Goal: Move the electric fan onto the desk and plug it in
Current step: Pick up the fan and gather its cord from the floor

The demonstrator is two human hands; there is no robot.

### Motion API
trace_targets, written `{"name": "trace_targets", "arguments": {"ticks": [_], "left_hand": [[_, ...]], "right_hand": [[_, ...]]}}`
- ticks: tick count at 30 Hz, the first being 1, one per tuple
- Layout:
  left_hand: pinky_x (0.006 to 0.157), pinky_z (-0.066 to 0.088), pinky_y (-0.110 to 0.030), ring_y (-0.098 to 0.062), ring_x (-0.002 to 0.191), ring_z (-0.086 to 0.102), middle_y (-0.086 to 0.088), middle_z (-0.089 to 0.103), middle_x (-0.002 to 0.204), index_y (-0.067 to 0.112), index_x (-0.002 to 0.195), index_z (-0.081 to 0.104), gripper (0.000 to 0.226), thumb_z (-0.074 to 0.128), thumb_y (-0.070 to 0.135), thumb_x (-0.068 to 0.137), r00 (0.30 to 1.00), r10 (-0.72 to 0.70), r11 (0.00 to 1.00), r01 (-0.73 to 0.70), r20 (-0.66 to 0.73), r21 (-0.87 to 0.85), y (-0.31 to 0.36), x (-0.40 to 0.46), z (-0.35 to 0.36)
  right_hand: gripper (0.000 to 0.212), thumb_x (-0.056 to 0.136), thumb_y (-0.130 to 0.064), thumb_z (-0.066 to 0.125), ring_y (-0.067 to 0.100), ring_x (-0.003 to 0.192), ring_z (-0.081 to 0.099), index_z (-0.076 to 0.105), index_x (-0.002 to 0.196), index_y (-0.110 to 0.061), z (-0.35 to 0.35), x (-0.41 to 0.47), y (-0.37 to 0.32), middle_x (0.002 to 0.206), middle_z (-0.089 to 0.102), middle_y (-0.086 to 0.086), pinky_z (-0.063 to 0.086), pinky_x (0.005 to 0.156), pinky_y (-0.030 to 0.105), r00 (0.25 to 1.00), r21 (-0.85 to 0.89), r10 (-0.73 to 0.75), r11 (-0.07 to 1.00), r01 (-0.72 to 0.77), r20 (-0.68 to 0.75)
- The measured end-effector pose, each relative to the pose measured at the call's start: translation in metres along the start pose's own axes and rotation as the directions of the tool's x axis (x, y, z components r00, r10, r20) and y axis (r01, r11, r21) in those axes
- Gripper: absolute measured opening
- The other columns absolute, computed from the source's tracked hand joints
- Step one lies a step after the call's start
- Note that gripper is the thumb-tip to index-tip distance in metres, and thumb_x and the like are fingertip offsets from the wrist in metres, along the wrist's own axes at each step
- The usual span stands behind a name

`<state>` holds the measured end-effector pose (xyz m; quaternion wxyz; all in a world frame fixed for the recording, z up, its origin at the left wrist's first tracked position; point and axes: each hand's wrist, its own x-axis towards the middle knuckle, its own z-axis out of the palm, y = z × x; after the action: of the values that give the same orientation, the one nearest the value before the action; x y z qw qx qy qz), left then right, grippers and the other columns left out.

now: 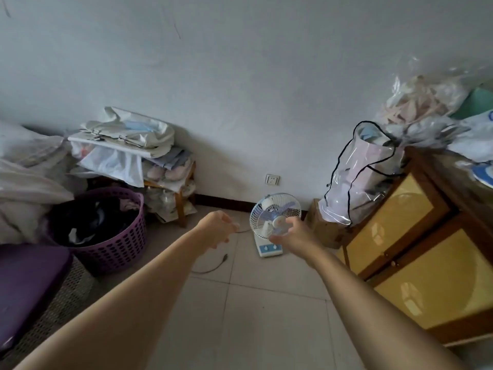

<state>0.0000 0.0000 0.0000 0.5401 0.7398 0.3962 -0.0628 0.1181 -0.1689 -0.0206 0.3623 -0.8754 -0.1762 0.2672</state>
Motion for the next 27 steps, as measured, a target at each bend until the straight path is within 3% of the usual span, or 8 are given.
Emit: {"name": "trace_targets", "arguments": {"ticks": [5, 10, 14, 17, 21, 23, 25, 27], "left_hand": [[0.062, 0.041, -0.029, -0.023, 0.086, 0.059, -0.007, 0.061, 0.104, 0.013, 0.117, 0.053, 0.029, 0.054, 0.025, 0.091, 1.000, -0.025, 1.000, 0.025, -0.005, 0.016, 0.002, 0.027, 0.000], [0.071, 0.043, -0.031, -0.025, 0.092, 0.057, -0.008, 0.059, 0.106, 0.010, 0.118, 0.052, 0.027, 0.047, 0.018, 0.093, 0.997, -0.072, 0.997, 0.073, 0.017, -0.032, 0.018, 0.083, 0.007], [0.062, 0.042, -0.028, -0.021, 0.083, 0.061, -0.006, 0.064, 0.100, 0.012, 0.116, 0.055, 0.030, 0.056, 0.026, 0.089, 0.992, -0.113, 0.993, 0.111, -0.053, -0.036, 0.032, 0.139, 0.020], [0.055, 0.039, -0.024, -0.019, 0.079, 0.061, -0.005, 0.064, 0.097, 0.014, 0.115, 0.055, 0.029, 0.056, 0.027, 0.089, 0.984, -0.157, 0.987, 0.154, -0.086, -0.041, 0.039, 0.178, 0.028], [0.052, 0.041, -0.023, -0.019, 0.083, 0.063, -0.007, 0.066, 0.106, 0.014, 0.117, 0.055, 0.032, 0.056, 0.026, 0.088, 0.977, -0.191, 0.981, 0.189, -0.098, -0.037, 0.038, 0.226, 0.032], [0.064, 0.050, -0.029, -0.021, 0.087, 0.064, -0.009, 0.066, 0.108, 0.012, 0.118, 0.056, 0.034, 0.057, 0.025, 0.087, 0.973, -0.208, 0.978, 0.204, -0.100, -0.048, 0.032, 0.249, 0.031], [0.084, 0.053, -0.037, -0.025, 0.095, 0.066, -0.010, 0.067, 0.110, 0.012, 0.118, 0.057, 0.035, 0.057, 0.024, 0.085, 0.968, -0.231, 0.973, 0.227, -0.098, -0.050, 0.024, 0.274, 0.028], [0.078, 0.048, -0.033, -0.024, 0.090, 0.065, -0.009, 0.068, 0.101, 0.011, 0.116, 0.057, 0.033, 0.057, 0.023, 0.086, 0.967, -0.243, 0.969, 0.238, -0.081, -0.062, 0.014, 0.297, 0.024]], "right_hand": [[0.064, 0.069, -0.031, 0.077, 0.024, 0.113, 0.054, 0.050, 0.122, -0.009, 0.001, 0.035, 0.001, 0.115, 0.053, 0.006, 0.048, 0.095, 0.039, 1.000, -0.024, 0.008, 1.000, -0.008, -0.009], [0.075, 0.065, -0.041, 0.077, 0.022, 0.116, 0.054, 0.048, 0.129, -0.016, -0.004, 0.101, 0.005, 0.131, 0.050, 0.006, 0.046, 0.094, 0.033, 1.000, -0.080, 0.006, 0.997, -0.005, 0.006], [0.079, 0.070, -0.044, 0.073, 0.020, 0.098, 0.059, 0.037, 0.137, -0.021, -0.011, 0.164, 0.008, 0.132, 0.048, 0.006, 0.046, 0.065, 0.025, 1.000, -0.112, 0.010, 0.994, -0.007, 0.029], [0.074, 0.077, -0.039, 0.071, 0.018, 0.090, 0.051, 0.035, 0.138, -0.019, -0.012, 0.213, 0.012, 0.133, 0.047, 0.009, 0.033, 0.049, 0.016, 0.998, -0.105, 0.036, 0.994, -0.030, 0.060], [0.071, 0.077, -0.033, 0.073, 0.026, 0.110, 0.055, 0.039, 0.136, -0.014, 0.001, 0.260, 0.015, 0.131, 0.050, 0.012, 0.044, 0.081, 0.026, 0.997, -0.111, 0.059, 0.992, -0.053, 0.046], [0.072, 0.076, -0.031, 0.073, 0.027, 0.117, 0.053, 0.040, 0.136, -0.010, 0.012, 0.277, 0.017, 0.131, 0.051, 0.013, 0.044, 0.095, 0.032, 0.996, -0.100, 0.068, 0.993, -0.062, 0.058], [0.071, 0.077, -0.029, 0.073, 0.027, 0.121, 0.050, 0.040, 0.136, -0.009, 0.025, 0.297, 0.018, 0.133, 0.049, 0.013, 0.041, 0.099, 0.033, 0.992, -0.107, 0.090, 0.991, -0.080, 0.085], [0.070, 0.078, -0.030, 0.073, 0.027, 0.122, 0.049, 0.039, 0.136, -0.011, 0.039, 0.315, 0.017, 0.136, 0.048, 0.013, 0.040, 0.098, 0.032, 0.988, -0.118, 0.116, 0.988, -0.104, 0.105]]}}
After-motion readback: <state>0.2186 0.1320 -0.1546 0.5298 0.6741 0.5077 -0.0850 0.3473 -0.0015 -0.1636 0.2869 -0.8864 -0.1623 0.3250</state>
